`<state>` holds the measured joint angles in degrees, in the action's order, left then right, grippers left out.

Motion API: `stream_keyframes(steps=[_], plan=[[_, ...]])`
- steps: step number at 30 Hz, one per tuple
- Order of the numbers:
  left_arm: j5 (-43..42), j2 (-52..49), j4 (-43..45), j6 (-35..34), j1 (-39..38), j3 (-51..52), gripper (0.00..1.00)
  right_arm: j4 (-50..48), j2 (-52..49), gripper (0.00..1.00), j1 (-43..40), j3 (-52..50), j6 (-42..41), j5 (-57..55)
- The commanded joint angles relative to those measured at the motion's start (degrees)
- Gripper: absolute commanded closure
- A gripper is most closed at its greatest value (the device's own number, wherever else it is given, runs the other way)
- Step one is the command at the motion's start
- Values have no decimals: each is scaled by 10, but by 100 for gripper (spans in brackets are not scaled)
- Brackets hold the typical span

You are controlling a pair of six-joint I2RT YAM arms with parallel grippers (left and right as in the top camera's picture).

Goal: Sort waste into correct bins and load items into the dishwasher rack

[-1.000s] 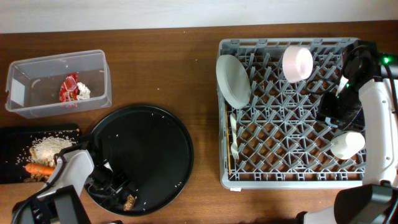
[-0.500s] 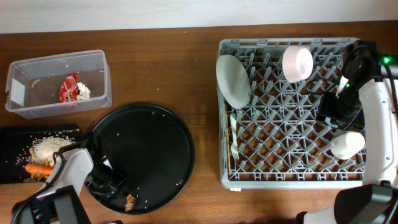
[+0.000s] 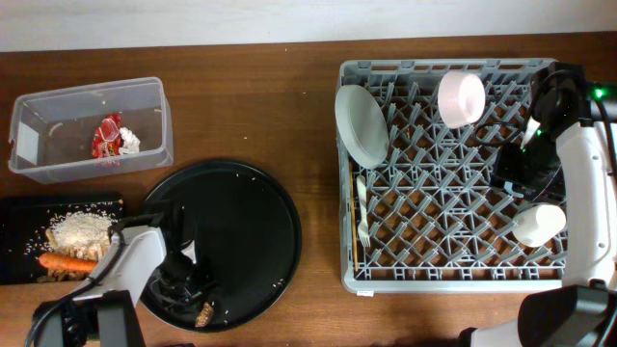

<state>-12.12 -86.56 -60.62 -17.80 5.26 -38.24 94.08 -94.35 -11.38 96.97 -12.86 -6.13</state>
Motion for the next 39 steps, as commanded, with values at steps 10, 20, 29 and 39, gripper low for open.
stream_keyframes(steps=[10,20,29,39], plan=[[-10,3,-21,-49,-15,0,55,0,2,41,-3,3,4,2],[-17,3,-36,-70,-15,10,56,0,2,41,-3,3,4,2],[-16,3,-30,-70,-15,10,99,0,2,41,-3,3,4,2],[32,3,5,-70,10,-150,99,0,2,41,-3,3,4,2]])
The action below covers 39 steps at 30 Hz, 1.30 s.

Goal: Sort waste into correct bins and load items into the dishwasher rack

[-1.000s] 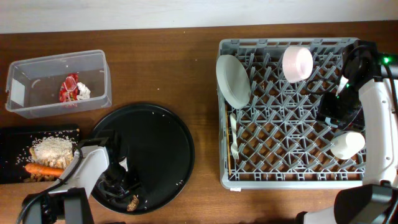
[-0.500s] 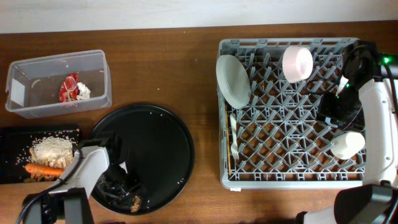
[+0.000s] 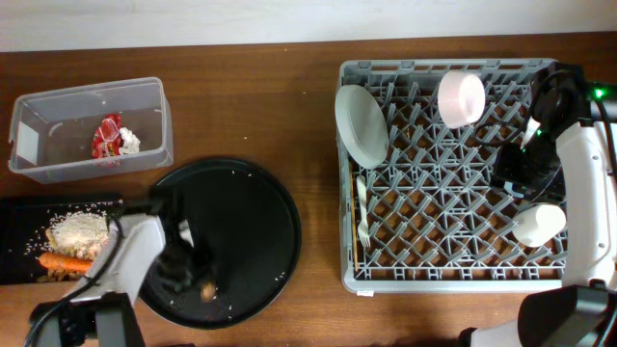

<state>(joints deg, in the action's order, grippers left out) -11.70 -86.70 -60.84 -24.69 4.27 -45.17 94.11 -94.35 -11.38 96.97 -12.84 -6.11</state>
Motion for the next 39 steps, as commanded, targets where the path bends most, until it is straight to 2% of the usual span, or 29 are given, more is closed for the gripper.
stream_keyframes(steps=[1,2,5,12,15,17,18,19,23,24,27,30,33,35,36,38,39], plan=[[28,5,9,-1,36,-119,99,0,2,41,-3,3,3,1],[27,5,8,6,58,-163,100,0,2,41,-3,3,3,1],[28,5,6,12,109,-209,100,0,2,41,-3,3,4,1],[68,4,91,11,297,-212,99,0,2,41,-3,3,3,1],[122,-5,114,11,327,-211,99,-1,2,41,-3,3,3,1],[167,-22,118,11,327,-211,99,0,2,41,-3,3,3,1],[171,-31,123,11,327,-211,99,0,2,41,-3,3,3,1],[178,-39,124,11,327,-211,91,0,2,41,-3,3,3,1],[206,-68,123,11,327,-211,89,1,2,41,-3,3,4,1],[211,-76,123,12,327,-211,84,1,2,41,-3,3,4,1],[219,-101,115,12,327,-211,83,2,2,41,-3,3,4,1],[212,-101,107,12,327,-211,78,2,2,41,-3,3,4,1],[158,-95,94,12,318,-220,78,2,2,41,-3,3,4,1],[142,-68,87,40,266,-242,75,0,2,37,-3,3,4,1],[126,-57,88,52,239,-249,73,-1,2,34,-3,3,4,3],[103,-40,88,94,150,-270,58,-5,2,28,-3,3,5,21],[103,-39,88,113,98,-276,41,-14,2,25,-3,3,40,63]])
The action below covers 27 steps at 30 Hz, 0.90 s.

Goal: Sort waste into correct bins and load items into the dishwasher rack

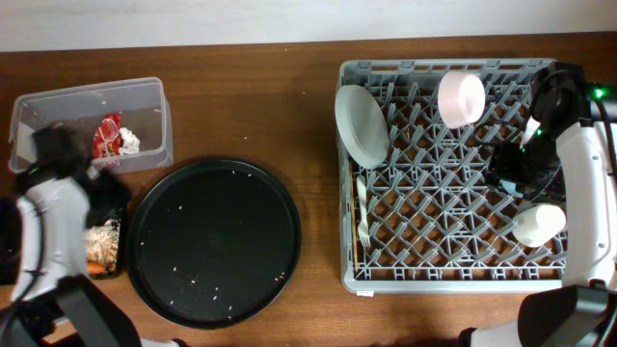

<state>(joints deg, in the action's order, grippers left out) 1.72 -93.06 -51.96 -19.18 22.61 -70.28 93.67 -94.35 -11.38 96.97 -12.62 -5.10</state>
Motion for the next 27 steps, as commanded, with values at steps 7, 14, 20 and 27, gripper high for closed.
stream_keyframes(steps=[7,14,20,27], plan=[[-31,21,-176,130,-228,-70,13,-35,-8,9,-2,3,147,210],[-31,123,-235,130,-218,-68,1,-25,85,5,-2,-19,154,179],[-70,409,-80,165,-217,135,1,-194,339,1,-2,-238,154,179],[-69,587,-30,156,-217,202,1,-196,443,1,-3,-306,154,156]])
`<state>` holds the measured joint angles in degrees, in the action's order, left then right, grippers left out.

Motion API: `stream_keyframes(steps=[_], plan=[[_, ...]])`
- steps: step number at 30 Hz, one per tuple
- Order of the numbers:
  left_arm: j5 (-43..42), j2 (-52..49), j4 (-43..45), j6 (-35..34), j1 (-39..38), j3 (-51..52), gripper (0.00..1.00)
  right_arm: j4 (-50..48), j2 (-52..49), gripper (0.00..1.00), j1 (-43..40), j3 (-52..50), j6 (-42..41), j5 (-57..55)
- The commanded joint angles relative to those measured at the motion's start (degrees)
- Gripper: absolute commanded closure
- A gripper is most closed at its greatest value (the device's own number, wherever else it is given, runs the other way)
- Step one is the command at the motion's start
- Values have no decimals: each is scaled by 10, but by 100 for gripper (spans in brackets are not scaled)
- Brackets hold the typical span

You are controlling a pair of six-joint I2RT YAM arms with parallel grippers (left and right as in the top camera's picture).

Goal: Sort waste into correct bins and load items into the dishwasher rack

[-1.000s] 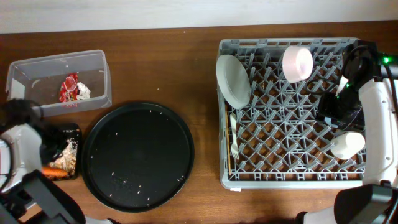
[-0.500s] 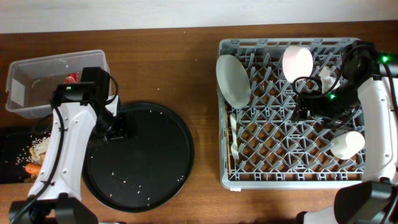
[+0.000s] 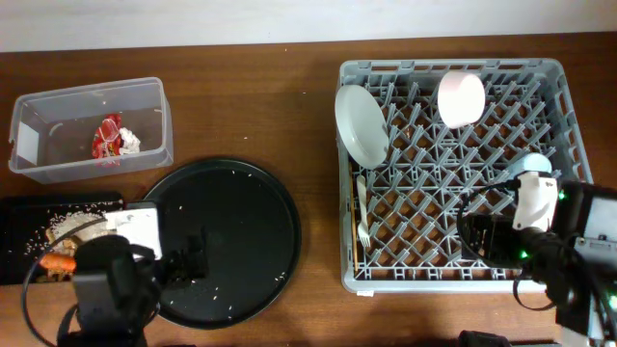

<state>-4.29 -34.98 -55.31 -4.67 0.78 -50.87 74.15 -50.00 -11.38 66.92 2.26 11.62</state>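
The round black tray [image 3: 231, 207] carries only scattered rice grains. My left gripper [image 3: 188, 266] hovers over its left part; whether its jaws are open is unclear, and nothing shows between them. Food scraps, rice and a carrot [image 3: 60, 260], lie on the black food tray [image 3: 19, 217] at the left edge. The grey dishwasher rack [image 3: 453, 280] holds a white plate [image 3: 362, 125], a pink cup [image 3: 461, 96], a pale cup [image 3: 529, 164] and a fork [image 3: 362, 207]. My right gripper [image 3: 479, 237] sits low over the rack's front right, its jaws indistinct.
A clear plastic bin [image 3: 39, 106] at the back left holds a red wrapper [image 3: 108, 135] and a bit of white paper. Bare brown table lies between the round tray and the rack.
My left arm has come back from over the black food tray to the near side, gripper over the round tray's left part. My right arm has pulled back from the rack's far right to its front right.
My left gripper was at a brown food scrap on the round tray's front edge, then had it slightly farther in. Then the arm was over the food tray and the scrap was gone from the round tray. Now both arms are drawn back to the near side.
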Motion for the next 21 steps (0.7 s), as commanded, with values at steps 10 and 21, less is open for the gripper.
stream_keyframes(steps=[10,21], plan=[[-9,6,2,11,1,8,1,-1,-76,1,-3,-5,5,-12],[-9,6,2,11,1,8,1,-140,252,1,96,-89,7,-13]])
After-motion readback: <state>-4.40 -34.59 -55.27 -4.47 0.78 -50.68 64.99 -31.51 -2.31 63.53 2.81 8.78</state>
